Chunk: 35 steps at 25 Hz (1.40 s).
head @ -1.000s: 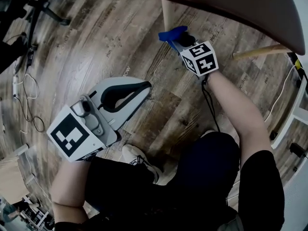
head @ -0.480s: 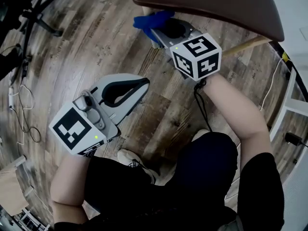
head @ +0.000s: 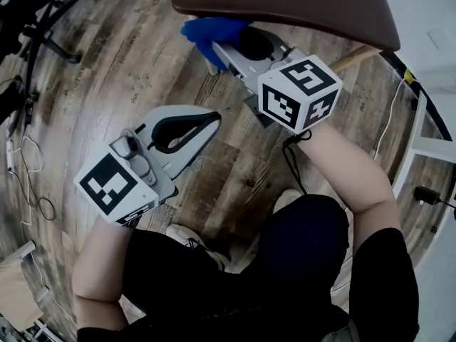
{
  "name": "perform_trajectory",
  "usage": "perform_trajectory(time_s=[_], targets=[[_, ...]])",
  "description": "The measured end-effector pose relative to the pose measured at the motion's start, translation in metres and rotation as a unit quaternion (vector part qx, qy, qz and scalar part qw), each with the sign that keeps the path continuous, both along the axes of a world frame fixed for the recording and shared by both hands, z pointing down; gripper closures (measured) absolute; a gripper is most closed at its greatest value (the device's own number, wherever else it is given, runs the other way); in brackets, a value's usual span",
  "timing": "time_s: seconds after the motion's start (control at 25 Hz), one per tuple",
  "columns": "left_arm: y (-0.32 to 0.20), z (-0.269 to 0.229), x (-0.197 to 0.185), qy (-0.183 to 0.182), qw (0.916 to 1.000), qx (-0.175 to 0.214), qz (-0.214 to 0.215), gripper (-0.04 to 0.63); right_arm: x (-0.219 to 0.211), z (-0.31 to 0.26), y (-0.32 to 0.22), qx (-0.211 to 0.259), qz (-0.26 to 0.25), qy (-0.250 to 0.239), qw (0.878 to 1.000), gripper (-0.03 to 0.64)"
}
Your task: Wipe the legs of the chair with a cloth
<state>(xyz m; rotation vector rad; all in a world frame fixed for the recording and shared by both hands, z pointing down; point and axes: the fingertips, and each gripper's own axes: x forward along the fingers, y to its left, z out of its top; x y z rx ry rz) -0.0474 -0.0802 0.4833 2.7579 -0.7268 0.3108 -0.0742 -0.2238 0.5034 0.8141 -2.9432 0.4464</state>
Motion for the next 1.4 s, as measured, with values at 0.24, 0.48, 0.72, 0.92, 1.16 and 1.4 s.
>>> perform_trajectory(time_s=[0.24,0.48,0.72,0.92,1.16,1.4], targets=[[-0.002,0.004,0.012,0.004,0.9999,-0.004,0.009,0.591,0.083,-0.005,-0.014,-0.027,0.074,-0.007,0.997,0.525],[-0.008,0.006,0.02,0.006,0.9998,-0.005,0.018,0.591,0.208,-0.003,-0.026,-0.042,0.195,0.008,0.98,0.523],[-0.012,0.014,0.033,0.002,0.9996,-0.012,0.026,0.591,0.279,-0.006,-0.026,-0.045,0.272,0.006,0.961,0.524],[-0.017,0.019,0.031,-0.001,0.9996,-0.019,0.021,0.591,0.314,0.004,-0.026,-0.057,0.313,0.002,0.948,0.525],[-0.02,0.026,0.04,-0.008,0.9994,-0.022,0.025,0.591,0.33,0.036,-0.036,-0.08,0.329,-0.008,0.941,0.525],[-0.022,0.033,0.041,-0.015,0.9991,-0.031,0.024,0.591,0.334,0.083,-0.041,-0.097,0.333,-0.014,0.938,0.526]])
